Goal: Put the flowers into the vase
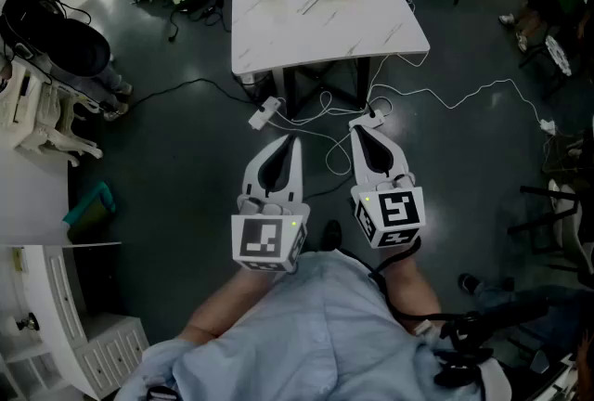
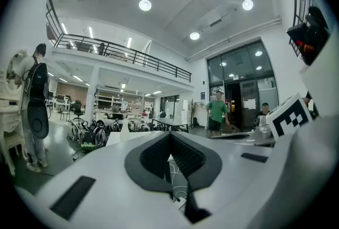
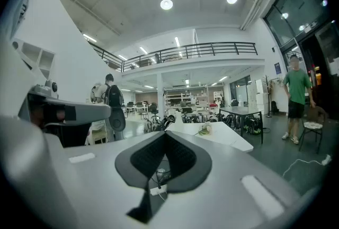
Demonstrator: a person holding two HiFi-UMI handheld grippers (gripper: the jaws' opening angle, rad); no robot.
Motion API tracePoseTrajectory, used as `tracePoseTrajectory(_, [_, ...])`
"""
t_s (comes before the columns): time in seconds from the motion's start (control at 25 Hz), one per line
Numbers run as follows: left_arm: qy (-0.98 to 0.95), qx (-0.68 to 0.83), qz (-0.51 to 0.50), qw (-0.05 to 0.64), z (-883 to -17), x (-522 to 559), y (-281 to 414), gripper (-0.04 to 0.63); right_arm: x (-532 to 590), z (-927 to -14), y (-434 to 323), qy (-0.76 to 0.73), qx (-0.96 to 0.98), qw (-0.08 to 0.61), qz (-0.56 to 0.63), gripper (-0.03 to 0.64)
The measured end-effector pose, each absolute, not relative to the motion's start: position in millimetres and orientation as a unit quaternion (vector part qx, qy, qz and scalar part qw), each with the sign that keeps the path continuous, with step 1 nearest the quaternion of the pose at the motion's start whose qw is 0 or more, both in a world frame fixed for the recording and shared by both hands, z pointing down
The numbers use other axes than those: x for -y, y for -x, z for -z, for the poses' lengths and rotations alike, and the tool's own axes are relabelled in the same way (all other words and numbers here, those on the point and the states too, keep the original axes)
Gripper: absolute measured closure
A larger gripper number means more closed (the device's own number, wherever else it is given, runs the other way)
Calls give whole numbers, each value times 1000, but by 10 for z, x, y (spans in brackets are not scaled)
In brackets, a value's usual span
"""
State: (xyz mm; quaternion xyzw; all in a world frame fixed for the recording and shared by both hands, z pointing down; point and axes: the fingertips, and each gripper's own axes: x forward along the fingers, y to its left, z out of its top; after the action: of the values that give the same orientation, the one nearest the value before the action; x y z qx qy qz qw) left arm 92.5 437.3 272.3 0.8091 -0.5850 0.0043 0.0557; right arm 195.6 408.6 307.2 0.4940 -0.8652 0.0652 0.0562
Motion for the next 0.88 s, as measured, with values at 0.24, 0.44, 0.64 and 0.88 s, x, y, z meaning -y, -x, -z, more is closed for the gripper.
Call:
tracePoseTrajectory(0.24, [-809, 586, -7, 56, -2724, -4309, -1030, 592, -4019, -3075, -2066, -493, 866, 53, -68, 617])
tracePoseTrajectory(0.44, [-807, 588, -11, 55, -2729, -4228, -1174, 592, -3925, -3089, -2224, -491, 867, 48, -73, 617])
tracePoseTrajectory(0.64, [-799, 599, -14, 58, -2752, -4158, -1276, 592, -3758, -3125, -2404, -491, 866, 31, -87, 615])
tracePoseTrajectory(0.88, [-793, 606, -22, 60, -2835, -3974, -1255, 592, -3503, -3235, -2418, -491, 865, 35, -100, 615])
